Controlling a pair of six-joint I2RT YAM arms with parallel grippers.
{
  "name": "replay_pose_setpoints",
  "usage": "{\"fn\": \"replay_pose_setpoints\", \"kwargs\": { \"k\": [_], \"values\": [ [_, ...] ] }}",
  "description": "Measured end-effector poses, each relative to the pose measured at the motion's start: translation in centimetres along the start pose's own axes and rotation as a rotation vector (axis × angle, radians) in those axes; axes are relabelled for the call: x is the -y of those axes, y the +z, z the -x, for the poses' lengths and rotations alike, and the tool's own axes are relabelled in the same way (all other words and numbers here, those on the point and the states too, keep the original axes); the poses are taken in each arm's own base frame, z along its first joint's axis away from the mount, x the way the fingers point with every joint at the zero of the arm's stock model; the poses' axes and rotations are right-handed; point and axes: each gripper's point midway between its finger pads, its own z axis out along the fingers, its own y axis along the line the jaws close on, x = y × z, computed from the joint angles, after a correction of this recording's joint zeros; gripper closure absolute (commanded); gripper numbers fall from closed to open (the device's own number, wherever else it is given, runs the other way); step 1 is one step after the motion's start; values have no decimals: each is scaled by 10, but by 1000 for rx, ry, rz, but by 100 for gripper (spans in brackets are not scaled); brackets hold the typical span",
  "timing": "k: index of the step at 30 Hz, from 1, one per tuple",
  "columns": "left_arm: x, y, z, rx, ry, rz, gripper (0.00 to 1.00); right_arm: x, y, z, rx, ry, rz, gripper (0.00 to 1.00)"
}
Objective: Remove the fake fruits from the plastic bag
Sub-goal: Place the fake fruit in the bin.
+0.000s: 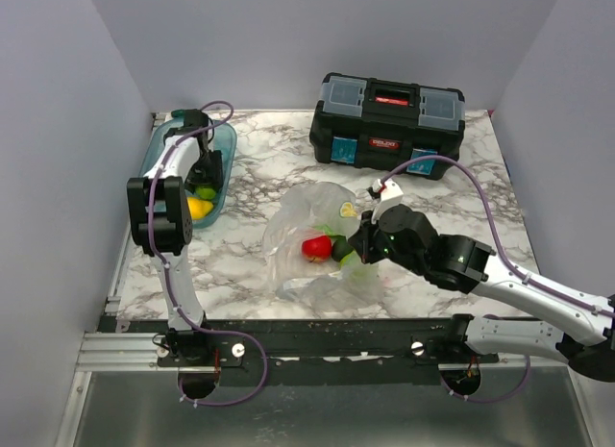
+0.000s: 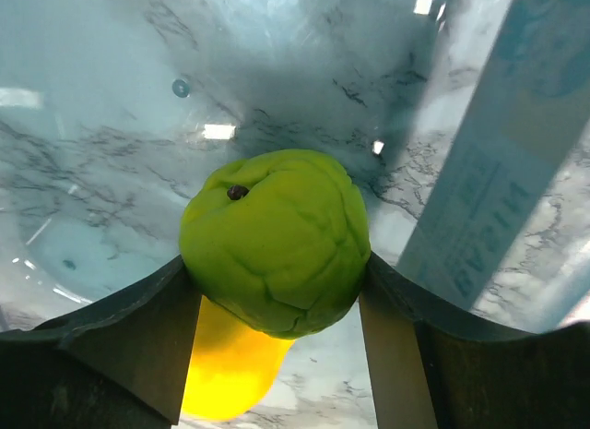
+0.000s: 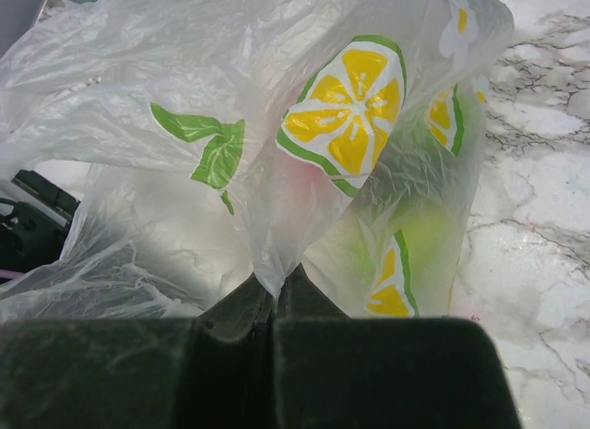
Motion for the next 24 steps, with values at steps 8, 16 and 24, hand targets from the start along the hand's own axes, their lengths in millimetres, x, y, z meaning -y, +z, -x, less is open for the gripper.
{"fn": "replay_pose_setpoints", "kwargs": {
  "k": [8,16,24],
  "values": [
    [1,11,-11,-54,8,-3,22,-2,0,-1,-8,-3,12,99],
    [1,10,-15,-70,12,-3,4,-4,-1,2,-1,0,17,99],
    [0,-9,-13,-49,1,-4,3,-8,3,5,-5,-1,15,99]
  ]
}}
